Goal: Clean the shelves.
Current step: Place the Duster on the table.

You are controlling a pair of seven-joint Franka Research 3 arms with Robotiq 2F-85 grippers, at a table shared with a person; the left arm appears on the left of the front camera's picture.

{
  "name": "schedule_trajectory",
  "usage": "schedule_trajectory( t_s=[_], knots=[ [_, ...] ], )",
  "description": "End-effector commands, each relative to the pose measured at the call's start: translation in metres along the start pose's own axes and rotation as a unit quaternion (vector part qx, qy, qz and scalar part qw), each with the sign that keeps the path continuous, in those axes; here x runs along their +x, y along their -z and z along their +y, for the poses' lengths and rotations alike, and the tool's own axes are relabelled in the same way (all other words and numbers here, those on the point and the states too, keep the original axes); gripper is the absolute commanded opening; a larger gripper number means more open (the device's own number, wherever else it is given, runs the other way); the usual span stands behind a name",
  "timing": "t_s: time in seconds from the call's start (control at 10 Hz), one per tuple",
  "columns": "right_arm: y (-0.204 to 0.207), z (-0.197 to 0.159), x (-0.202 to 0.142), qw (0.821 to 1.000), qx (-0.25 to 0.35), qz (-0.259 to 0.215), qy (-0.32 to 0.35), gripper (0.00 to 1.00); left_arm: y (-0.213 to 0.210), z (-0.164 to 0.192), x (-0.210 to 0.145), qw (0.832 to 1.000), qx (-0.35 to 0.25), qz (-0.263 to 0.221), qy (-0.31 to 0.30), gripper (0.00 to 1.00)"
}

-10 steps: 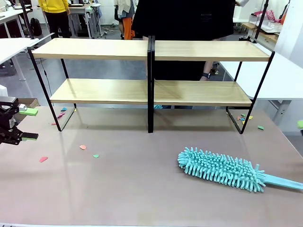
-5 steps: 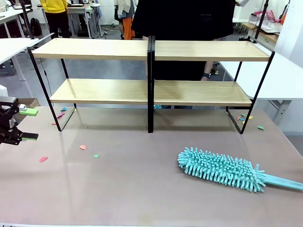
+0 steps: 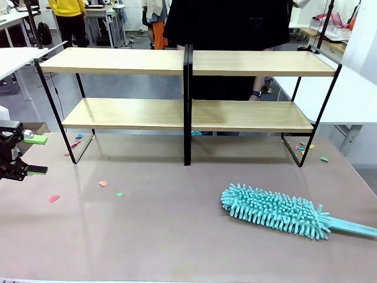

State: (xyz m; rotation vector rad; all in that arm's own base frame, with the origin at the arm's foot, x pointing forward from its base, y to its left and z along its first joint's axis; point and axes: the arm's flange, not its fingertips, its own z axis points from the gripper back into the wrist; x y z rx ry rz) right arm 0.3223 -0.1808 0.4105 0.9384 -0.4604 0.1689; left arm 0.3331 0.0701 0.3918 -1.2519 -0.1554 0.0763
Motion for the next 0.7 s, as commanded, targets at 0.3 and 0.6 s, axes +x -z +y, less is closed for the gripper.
schedule_trajectory(
  t_s=[0.3,0.6],
  knots=[
    [0.0005,0.0017,0.0035,1.000,-0.003,-0.009,0.003,1.00,0.0003,-0.0025,-0.0002,1.000,-0.008,-0.002,0.000,1.00],
    [0.0005,0.0017,0.0035,1.000,-0.003,-0.009,0.003,1.00,0.0003,-0.0025,-0.0002,1.000,-0.008,-0.002,0.000,1.00]
  ],
)
